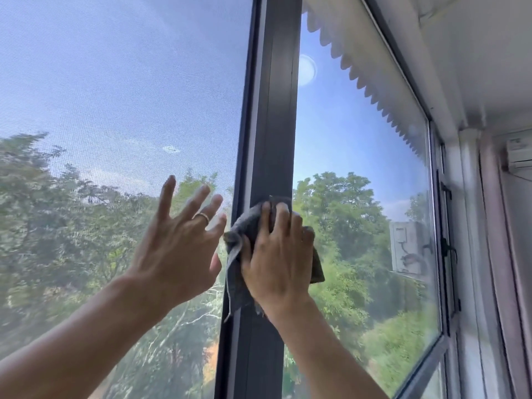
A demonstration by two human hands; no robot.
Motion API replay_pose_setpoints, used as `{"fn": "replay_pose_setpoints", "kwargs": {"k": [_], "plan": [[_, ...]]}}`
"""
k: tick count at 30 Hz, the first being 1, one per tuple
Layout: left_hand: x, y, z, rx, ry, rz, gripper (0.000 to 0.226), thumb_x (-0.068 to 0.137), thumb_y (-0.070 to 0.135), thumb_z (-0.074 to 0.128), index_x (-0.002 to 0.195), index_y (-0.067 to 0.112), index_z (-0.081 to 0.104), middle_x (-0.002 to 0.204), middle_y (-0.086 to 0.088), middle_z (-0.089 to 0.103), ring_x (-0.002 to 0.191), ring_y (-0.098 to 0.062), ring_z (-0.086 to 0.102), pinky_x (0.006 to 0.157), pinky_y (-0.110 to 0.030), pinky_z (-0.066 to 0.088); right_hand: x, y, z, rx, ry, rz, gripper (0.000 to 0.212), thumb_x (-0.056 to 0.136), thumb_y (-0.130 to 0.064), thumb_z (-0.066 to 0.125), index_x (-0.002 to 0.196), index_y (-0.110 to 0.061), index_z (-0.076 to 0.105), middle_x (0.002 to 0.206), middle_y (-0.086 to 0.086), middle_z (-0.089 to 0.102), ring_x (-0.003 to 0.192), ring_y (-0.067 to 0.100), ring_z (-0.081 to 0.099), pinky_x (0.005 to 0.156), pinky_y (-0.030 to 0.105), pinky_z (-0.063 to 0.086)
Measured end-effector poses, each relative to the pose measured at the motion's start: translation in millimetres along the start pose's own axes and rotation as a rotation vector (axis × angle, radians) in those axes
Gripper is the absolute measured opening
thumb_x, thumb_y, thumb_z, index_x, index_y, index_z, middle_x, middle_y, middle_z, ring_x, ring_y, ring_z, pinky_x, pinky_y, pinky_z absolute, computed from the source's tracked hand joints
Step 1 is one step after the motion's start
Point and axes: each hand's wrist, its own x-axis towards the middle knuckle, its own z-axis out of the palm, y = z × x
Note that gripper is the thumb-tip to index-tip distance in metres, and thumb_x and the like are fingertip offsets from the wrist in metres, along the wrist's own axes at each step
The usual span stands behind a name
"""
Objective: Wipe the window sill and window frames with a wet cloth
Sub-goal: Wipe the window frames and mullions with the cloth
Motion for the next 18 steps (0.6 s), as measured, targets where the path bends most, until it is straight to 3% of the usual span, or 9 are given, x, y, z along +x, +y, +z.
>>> {"fn": "replay_pose_setpoints", "kwargs": {"k": [3,7,9,12,14,16,18], "plan": [[2.4,-3.1,-3.0,0.01,0.016,0.012,0.061,0.065,0.046,0.069,0.114,0.009,0.072,0.137,-0.02,0.054,0.132,-0.035,0.049,0.112,-0.069,0.014,-0.7,-0.4,3.3,-0.002,-0.029,-0.024,0.074,0.093,-0.054,0.031,0.142,0.0,0.045,0.128,0.02,0.05,0.109,0.035,0.052,0.096,0.046,0.042],[14.5,-12.1,-12.6,0.014,0.064,0.001,0.06,0.073,0.048,0.054,0.117,0.01,0.07,0.142,-0.019,0.05,0.135,-0.035,0.044,0.112,-0.069,0.014,45.4,-18.8,6.0,0.112,-0.1,0.13,0.079,0.099,-0.049,0.036,0.149,0.01,0.019,0.148,0.031,0.034,0.131,0.041,0.044,0.106,0.046,0.04],[22.1,-20.2,-19.3,0.048,0.038,-0.014,0.064,0.072,0.05,0.062,0.123,0.012,0.067,0.144,-0.017,0.048,0.138,-0.034,0.041,0.113,-0.068,0.011,31.1,-25.9,8.7,0.106,-0.088,0.118,0.076,0.097,-0.041,0.043,0.147,0.013,0.025,0.148,0.036,0.033,0.131,0.047,0.044,0.105,0.048,0.042],[29.1,-30.9,-25.8,0.111,-0.01,-0.04,0.07,0.074,0.054,0.063,0.132,0.015,0.06,0.148,-0.013,0.044,0.142,-0.03,0.036,0.114,-0.066,0.009,17.6,-23.1,6.1,0.098,-0.162,0.047,0.075,0.094,-0.041,0.027,0.144,0.015,0.03,0.147,0.04,0.03,0.131,0.052,0.041,0.105,0.052,0.043],[33.9,-35.1,-28.8,0.146,-0.033,-0.037,0.072,0.076,0.056,0.058,0.137,0.017,0.056,0.15,-0.012,0.042,0.143,-0.029,0.032,0.115,-0.066,0.007,47.2,-21.2,7.3,0.143,-0.093,0.063,0.073,0.099,-0.039,0.025,0.149,0.013,0.017,0.151,0.037,0.024,0.135,0.048,0.037,0.107,0.049,0.041],[39.8,-36.7,-33.2,0.174,-0.078,-0.047,0.074,0.083,0.058,0.048,0.146,0.02,0.044,0.156,-0.009,0.031,0.148,-0.028,0.021,0.115,-0.065,0.001,74.1,-26.8,9.0,0.248,-0.065,0.166,0.071,0.102,-0.036,0.031,0.152,0.007,0.006,0.156,0.033,0.015,0.141,0.044,0.03,0.111,0.046,0.036],[48.1,-39.9,-35.5,0.2,-0.078,-0.065,0.075,0.09,0.059,0.035,0.155,0.023,0.021,0.163,-0.006,0.011,0.151,-0.026,0.003,0.114,-0.064,-0.007,70.3,-38.6,14.6,0.288,0.003,0.222,0.067,0.1,-0.032,0.031,0.152,0.005,0.012,0.156,0.031,0.02,0.141,0.044,0.031,0.112,0.048,0.034]]}}
